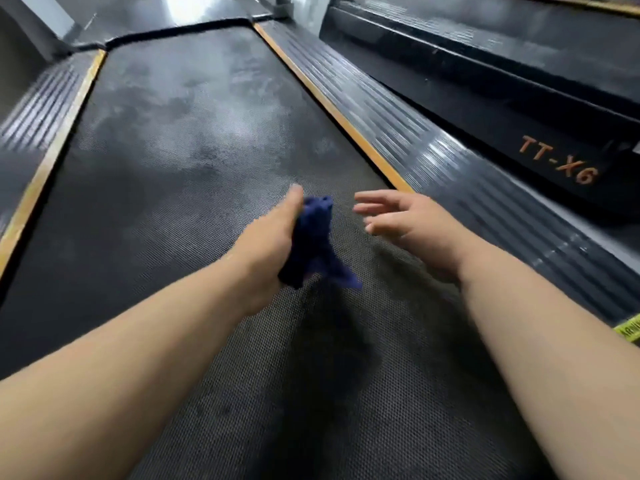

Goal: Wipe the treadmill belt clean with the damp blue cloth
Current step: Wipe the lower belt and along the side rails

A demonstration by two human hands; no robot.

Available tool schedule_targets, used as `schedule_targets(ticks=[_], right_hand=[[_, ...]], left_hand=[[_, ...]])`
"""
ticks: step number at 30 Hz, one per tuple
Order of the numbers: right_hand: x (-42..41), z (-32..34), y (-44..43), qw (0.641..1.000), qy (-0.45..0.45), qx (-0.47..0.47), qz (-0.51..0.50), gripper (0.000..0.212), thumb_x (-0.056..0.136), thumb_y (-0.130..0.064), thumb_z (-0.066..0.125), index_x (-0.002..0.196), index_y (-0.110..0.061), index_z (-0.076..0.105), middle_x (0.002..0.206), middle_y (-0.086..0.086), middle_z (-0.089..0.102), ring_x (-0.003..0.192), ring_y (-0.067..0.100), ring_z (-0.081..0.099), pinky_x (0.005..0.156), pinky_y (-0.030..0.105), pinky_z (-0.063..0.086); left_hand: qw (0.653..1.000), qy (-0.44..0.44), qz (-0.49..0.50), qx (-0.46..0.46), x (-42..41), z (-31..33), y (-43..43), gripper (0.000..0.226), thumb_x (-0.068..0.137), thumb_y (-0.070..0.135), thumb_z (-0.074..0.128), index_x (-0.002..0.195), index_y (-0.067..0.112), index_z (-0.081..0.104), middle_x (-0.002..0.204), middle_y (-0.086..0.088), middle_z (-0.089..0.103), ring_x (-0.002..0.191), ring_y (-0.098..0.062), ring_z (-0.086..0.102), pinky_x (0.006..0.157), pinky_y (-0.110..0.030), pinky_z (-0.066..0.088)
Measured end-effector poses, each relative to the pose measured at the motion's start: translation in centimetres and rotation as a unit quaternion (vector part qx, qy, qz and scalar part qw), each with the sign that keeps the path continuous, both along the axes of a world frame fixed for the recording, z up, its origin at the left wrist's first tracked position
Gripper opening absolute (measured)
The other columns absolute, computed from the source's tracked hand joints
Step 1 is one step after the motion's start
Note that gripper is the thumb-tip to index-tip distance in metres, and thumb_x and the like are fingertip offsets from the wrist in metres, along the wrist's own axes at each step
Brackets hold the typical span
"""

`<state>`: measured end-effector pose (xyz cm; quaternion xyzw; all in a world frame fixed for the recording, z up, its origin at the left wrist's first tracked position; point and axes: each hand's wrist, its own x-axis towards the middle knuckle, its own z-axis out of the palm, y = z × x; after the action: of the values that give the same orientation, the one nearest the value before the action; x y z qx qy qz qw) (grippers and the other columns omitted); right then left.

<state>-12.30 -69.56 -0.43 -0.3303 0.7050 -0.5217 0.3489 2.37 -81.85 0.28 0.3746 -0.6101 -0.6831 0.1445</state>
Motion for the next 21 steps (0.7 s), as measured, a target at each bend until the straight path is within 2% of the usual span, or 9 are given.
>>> schedule_targets(ticks=[2, 3, 6, 9, 12, 14, 16, 18, 21], right_hand=[[0.9, 0.2, -0.6, 0.990, -0.131, -0.030, 0.034, 0.044, 0.084, 0.004, 0.056, 0.122, -0.019, 0.060, 0.117, 0.005, 0.066, 0.108, 0.018, 0.062, 0.100, 0.038, 0.046], [1.1, 0.2, -0.8, 0.985, -0.162, -0.039, 0.034, 0.042, 0.085, 0.001, 0.057, 0.123, -0.016, 0.060, 0.115, 0.008, 0.067, 0.105, 0.022, 0.064, 0.097, 0.039, 0.047], [0.9, 0.0, -0.9, 0.982, -0.184, -0.054, -0.003, 0.032, 0.086, -0.014, 0.063, 0.118, -0.011, 0.065, 0.111, 0.010, 0.070, 0.099, 0.023, 0.064, 0.089, 0.036, 0.050], [0.5, 0.2, -0.2, 0.981, -0.184, -0.051, -0.017, 0.023, 0.088, -0.016, 0.062, 0.109, -0.009, 0.069, 0.102, 0.006, 0.071, 0.088, 0.013, 0.065, 0.075, 0.025, 0.052], [0.1, 0.5, 0.5, 0.981, -0.181, -0.062, -0.044, 0.022, 0.093, -0.020, 0.056, 0.105, -0.006, 0.069, 0.102, 0.010, 0.071, 0.092, 0.018, 0.065, 0.086, 0.035, 0.053], [0.0, 1.0, 0.8, 0.977, -0.186, -0.066, -0.073, 0.027, 0.096, -0.024, 0.052, 0.106, -0.004, 0.068, 0.099, 0.011, 0.070, 0.092, 0.020, 0.064, 0.089, 0.038, 0.052], [0.1, 1.2, 0.7, 0.979, -0.166, -0.061, -0.104, 0.031, 0.098, -0.027, 0.049, 0.106, -0.004, 0.067, 0.096, 0.010, 0.069, 0.089, 0.020, 0.063, 0.085, 0.038, 0.054], [0.3, 1.4, 0.2, 0.974, -0.161, -0.076, -0.140, 0.032, 0.099, -0.030, 0.048, 0.107, -0.005, 0.067, 0.096, 0.011, 0.070, 0.088, 0.022, 0.064, 0.083, 0.040, 0.054], [0.1, 1.6, 0.1, 0.966, -0.189, -0.110, -0.134, 0.034, 0.094, -0.033, 0.056, 0.112, -0.005, 0.063, 0.104, 0.012, 0.071, 0.097, 0.027, 0.067, 0.093, 0.045, 0.052]], left_hand=[[0.977, 0.049, -0.037, 0.204, -0.4, 1.6, 0.2, 0.061, 0.088, 0.064, 0.038, 0.110, 0.012, 0.060, 0.093, -0.008, 0.063, 0.066, -0.018, 0.058, 0.051, -0.021, 0.044], [0.967, 0.058, -0.068, 0.239, -0.4, 2.3, 0.3, 0.054, 0.090, 0.057, 0.039, 0.108, 0.011, 0.059, 0.091, -0.008, 0.063, 0.066, -0.016, 0.060, 0.052, -0.021, 0.048], [0.981, 0.021, -0.100, 0.167, -0.6, 3.0, 0.2, 0.028, 0.092, 0.034, 0.049, 0.109, 0.015, 0.061, 0.096, -0.003, 0.069, 0.075, -0.014, 0.063, 0.063, -0.025, 0.051], [0.994, -0.037, -0.095, 0.036, -0.6, 3.2, 0.3, 0.028, 0.092, 0.039, 0.056, 0.105, 0.018, 0.068, 0.095, 0.005, 0.073, 0.072, -0.009, 0.066, 0.063, -0.026, 0.051], [0.994, -0.048, -0.069, -0.062, -0.4, 3.4, -0.2, 0.020, 0.091, 0.036, 0.059, 0.094, 0.020, 0.070, 0.084, 0.007, 0.071, 0.071, -0.005, 0.064, 0.069, -0.028, 0.056], [0.997, -0.029, -0.045, -0.057, -0.3, 3.6, -0.6, 0.014, 0.091, 0.029, 0.060, 0.094, 0.018, 0.068, 0.088, 0.003, 0.068, 0.081, -0.010, 0.060, 0.084, -0.039, 0.054], [0.999, 0.011, -0.040, -0.004, -0.2, 3.6, -0.8, 0.007, 0.091, 0.022, 0.060, 0.094, 0.016, 0.062, 0.095, -0.002, 0.065, 0.088, -0.016, 0.059, 0.087, -0.046, 0.052], [0.995, 0.063, -0.027, 0.076, -0.1, 3.7, -1.0, 0.013, 0.089, 0.014, 0.059, 0.101, 0.015, 0.055, 0.099, -0.007, 0.063, 0.085, -0.019, 0.062, 0.074, -0.039, 0.058], [0.990, 0.098, 0.016, 0.096, -0.4, 4.0, -1.8, 0.037, 0.083, -0.001, 0.060, 0.111, 0.019, 0.047, 0.096, -0.006, 0.063, 0.072, -0.014, 0.060, 0.051, -0.021, 0.046]])
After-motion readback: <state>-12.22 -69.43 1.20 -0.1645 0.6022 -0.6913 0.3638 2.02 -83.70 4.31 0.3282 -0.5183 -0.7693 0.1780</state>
